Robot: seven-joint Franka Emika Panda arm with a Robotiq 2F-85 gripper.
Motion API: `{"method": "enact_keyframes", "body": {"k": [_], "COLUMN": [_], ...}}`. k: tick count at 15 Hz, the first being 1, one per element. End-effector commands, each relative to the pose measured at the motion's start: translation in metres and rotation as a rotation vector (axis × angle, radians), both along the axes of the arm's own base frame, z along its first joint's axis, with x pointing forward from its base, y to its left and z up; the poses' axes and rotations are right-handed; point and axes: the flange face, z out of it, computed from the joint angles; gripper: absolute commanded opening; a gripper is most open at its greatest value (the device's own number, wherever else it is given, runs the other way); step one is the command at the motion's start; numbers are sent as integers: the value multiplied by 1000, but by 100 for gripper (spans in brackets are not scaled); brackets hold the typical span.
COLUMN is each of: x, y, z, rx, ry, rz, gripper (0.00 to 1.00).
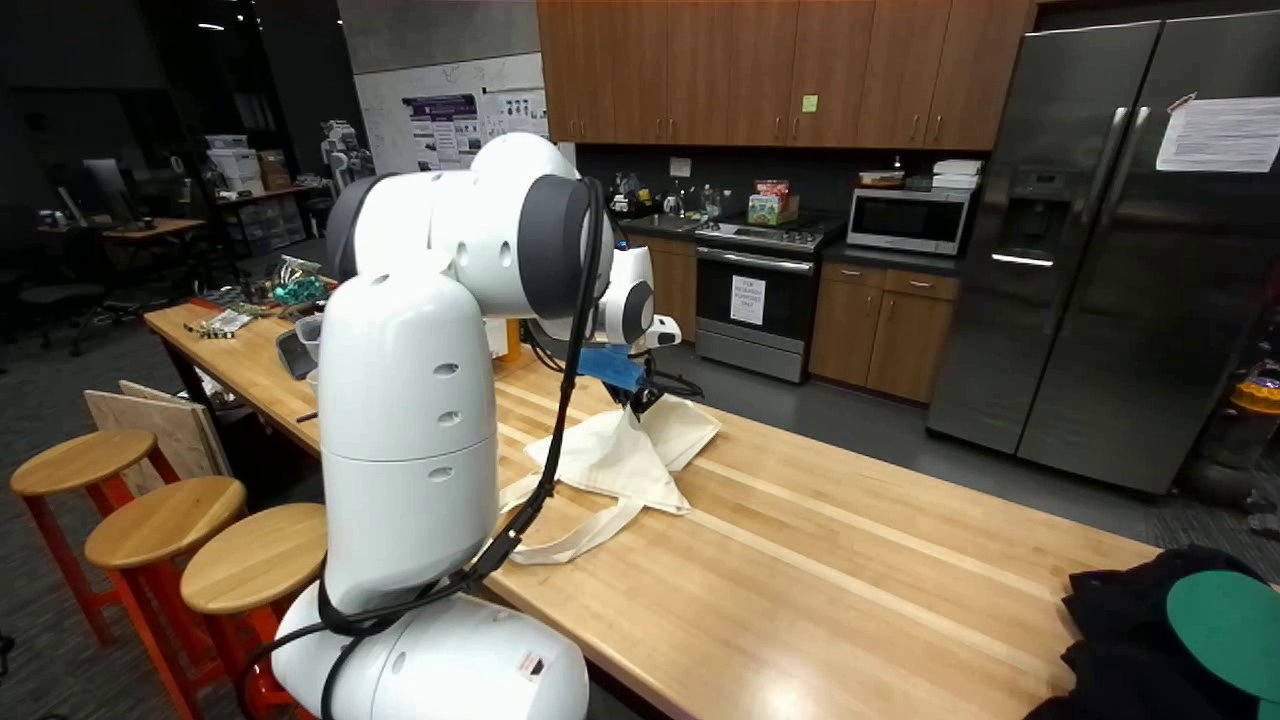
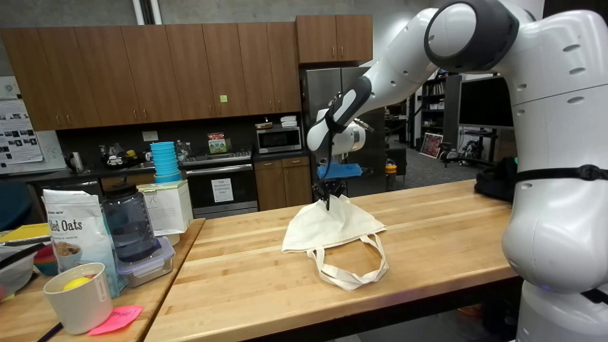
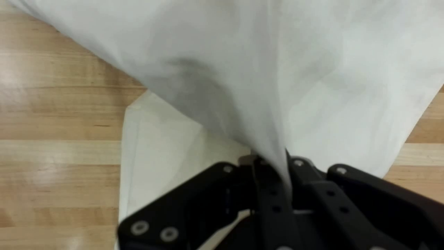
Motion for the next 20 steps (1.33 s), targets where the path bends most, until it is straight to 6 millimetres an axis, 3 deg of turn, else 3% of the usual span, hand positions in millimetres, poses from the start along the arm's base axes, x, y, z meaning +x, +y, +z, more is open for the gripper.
{"method": "enact_keyframes", "body": {"k": [1, 20], "x": [0, 2], "y": [0, 1], "z": [0, 1], "rx": [0, 5], "ry": [1, 2], "rz": [0, -7], "gripper": [4, 1]}}
